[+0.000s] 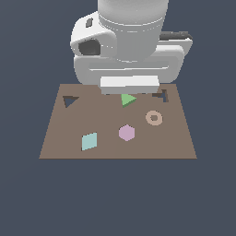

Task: Insert a designated object into the corresponding slot on a board.

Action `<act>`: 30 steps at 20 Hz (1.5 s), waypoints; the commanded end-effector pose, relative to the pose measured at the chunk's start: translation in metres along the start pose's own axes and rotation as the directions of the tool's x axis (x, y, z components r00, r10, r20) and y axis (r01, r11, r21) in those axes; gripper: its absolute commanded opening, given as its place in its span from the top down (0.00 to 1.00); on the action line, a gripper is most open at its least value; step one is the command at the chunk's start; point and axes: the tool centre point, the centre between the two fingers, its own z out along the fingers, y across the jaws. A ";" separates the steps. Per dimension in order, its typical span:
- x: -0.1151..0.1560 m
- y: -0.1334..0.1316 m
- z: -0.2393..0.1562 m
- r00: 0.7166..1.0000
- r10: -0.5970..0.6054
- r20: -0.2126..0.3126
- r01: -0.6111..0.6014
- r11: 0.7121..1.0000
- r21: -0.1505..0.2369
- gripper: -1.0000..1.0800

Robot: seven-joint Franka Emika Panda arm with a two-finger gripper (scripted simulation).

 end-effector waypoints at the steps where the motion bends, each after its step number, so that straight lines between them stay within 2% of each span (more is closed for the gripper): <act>1: 0.000 0.000 0.000 1.000 0.000 0.000 0.000 1.000 0.000 0.04; 8: -0.006 -0.002 0.008 0.999 -0.040 0.001 0.040 0.999 0.000 0.04; 16: -0.026 -0.009 0.038 0.983 -0.182 0.006 0.182 0.983 0.000 0.04; 24: -0.058 -0.012 0.083 0.924 -0.383 0.013 0.383 0.924 0.001 0.04; 30: -0.074 -0.011 0.106 0.878 -0.479 0.016 0.479 0.878 0.001 0.04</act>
